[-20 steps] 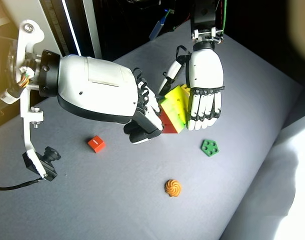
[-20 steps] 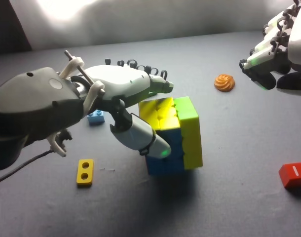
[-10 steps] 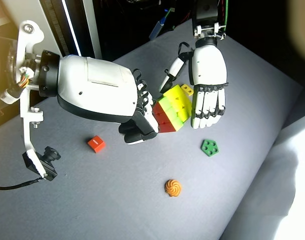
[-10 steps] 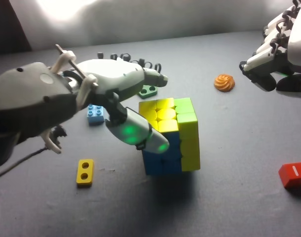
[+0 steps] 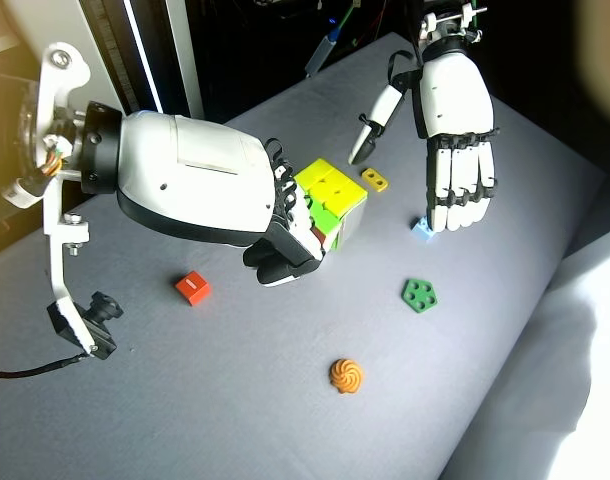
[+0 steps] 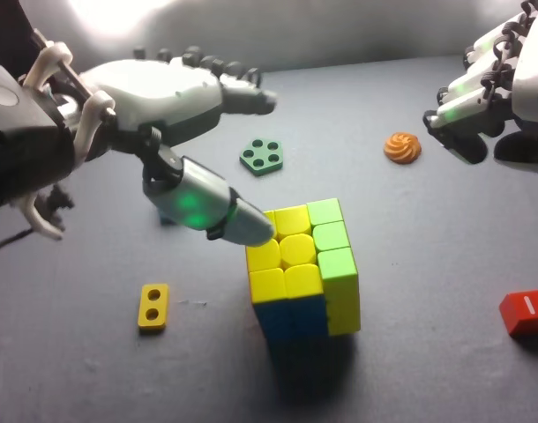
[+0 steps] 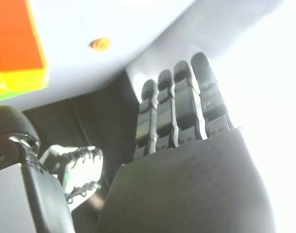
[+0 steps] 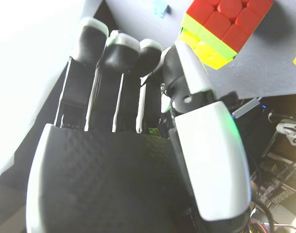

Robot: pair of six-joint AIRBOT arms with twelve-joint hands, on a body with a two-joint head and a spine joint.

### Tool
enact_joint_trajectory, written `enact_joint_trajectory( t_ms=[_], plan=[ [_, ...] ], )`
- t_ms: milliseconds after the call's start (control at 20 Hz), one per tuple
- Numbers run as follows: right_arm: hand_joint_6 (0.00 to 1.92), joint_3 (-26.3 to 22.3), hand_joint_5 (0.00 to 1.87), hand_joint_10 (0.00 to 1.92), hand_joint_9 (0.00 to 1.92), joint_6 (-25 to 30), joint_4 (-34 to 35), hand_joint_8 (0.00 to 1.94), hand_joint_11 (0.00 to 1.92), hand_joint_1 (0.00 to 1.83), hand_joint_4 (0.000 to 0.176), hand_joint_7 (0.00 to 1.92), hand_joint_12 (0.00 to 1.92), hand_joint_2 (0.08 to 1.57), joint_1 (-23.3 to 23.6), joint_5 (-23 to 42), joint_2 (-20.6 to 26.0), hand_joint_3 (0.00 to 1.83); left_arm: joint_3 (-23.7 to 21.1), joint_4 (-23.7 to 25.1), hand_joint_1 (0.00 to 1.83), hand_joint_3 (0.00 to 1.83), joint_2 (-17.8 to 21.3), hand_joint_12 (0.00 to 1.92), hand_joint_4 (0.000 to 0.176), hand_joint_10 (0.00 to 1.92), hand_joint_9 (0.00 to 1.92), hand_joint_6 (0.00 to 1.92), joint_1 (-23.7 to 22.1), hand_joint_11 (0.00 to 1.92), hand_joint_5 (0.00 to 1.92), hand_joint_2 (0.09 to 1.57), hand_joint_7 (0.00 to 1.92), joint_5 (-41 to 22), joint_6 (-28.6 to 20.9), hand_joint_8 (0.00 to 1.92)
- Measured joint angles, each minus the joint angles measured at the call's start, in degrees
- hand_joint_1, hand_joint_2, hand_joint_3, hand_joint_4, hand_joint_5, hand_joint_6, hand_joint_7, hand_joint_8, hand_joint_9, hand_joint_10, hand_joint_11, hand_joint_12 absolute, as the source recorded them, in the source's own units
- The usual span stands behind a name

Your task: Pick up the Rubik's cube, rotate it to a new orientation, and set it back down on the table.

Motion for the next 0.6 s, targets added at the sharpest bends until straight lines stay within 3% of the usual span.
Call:
enact_joint_trajectory(
  t_ms=[50, 100, 250, 350, 400, 450, 600],
  plan=[
    [1.58, -0.09, 0.55, 1.82, 0.77, 0.0, -0.07, 1.64, 0.6, 1.14, 0.0, 0.61, 1.92, 1.34, 0.0, -0.02, 0.0, 0.0, -0.57, 2.82, 0.6, 0.0, 0.72, 0.37, 0.0, 0.0, 0.13, 0.0, -0.87, 0.0, 0.19, 0.89, 0.17, 1.25, -0.83, 0.0],
    [1.58, -0.17, 0.56, 1.86, 0.81, 0.0, -0.17, 1.72, 0.64, 1.04, 0.0, 0.75, 1.92, 1.35, 0.0, -0.02, 0.0, 0.0, -1.11, 4.96, 0.59, 0.0, 1.53, 0.31, 0.0, 0.0, 0.11, 0.0, -1.53, 0.0, 0.18, 0.89, 0.15, 2.34, -1.31, 0.0],
    [1.6, -0.96, 0.55, 1.83, 0.85, -0.09, -0.74, 1.69, 0.68, 1.0, 0.0, 0.82, 1.88, 1.36, -0.85, -0.09, 0.11, 0.0, -3.5, 8.41, 0.54, 0.0, 4.9, 0.29, 0.0, 0.0, 0.09, 0.0, -2.27, 0.0, 0.14, 0.9, 0.13, 3.89, -1.36, 0.0],
    [1.6, -1.92, 0.55, 1.81, 0.85, -0.02, -1.6, 1.68, 0.68, 1.01, 0.0, 0.82, 1.87, 1.36, -1.49, 0.24, 0.04, 0.0, -4.94, 9.42, 0.56, 0.0, 7.02, 0.32, 0.0, 0.01, 0.11, 0.01, -2.49, 0.0, 0.16, 0.88, 0.14, 4.44, -1.33, 0.0],
    [1.63, -2.19, 0.51, 1.89, 0.8, -0.02, -1.62, 1.7, 0.65, 1.09, 0.0, 0.62, 1.91, 1.37, -1.53, 0.68, 0.0, 0.0, -5.16, 9.42, 0.51, 0.01, 7.58, 0.23, 0.0, 0.0, 0.08, 0.0, -2.93, 0.0, 0.14, 0.91, 0.12, 5.2, -1.29, 0.0],
    [1.53, -2.4, 0.6, 1.84, 0.85, -0.04, -1.7, 1.68, 0.7, 1.04, 0.0, 0.82, 1.86, 1.33, -1.53, 1.01, -0.04, 0.0, -5.14, 9.49, 0.47, 0.0, 8.24, 0.26, 0.0, 0.0, 0.09, 0.0, -3.23, 0.0, 0.16, 0.9, 0.14, 6.16, -0.85, 0.0],
    [1.5, -2.4, 0.62, 1.89, 0.86, -0.04, -2.19, 1.7, 0.7, 1.04, 0.0, 0.83, 1.9, 1.32, -1.25, 2.82, 0.17, 0.0, -4.72, 9.6, 0.5, 0.0, 8.96, 0.25, 0.0, 0.0, 0.09, 0.0, -4.42, 0.0, 0.15, 0.9, 0.13, 8.15, 0.24, 0.0]
  ],
)
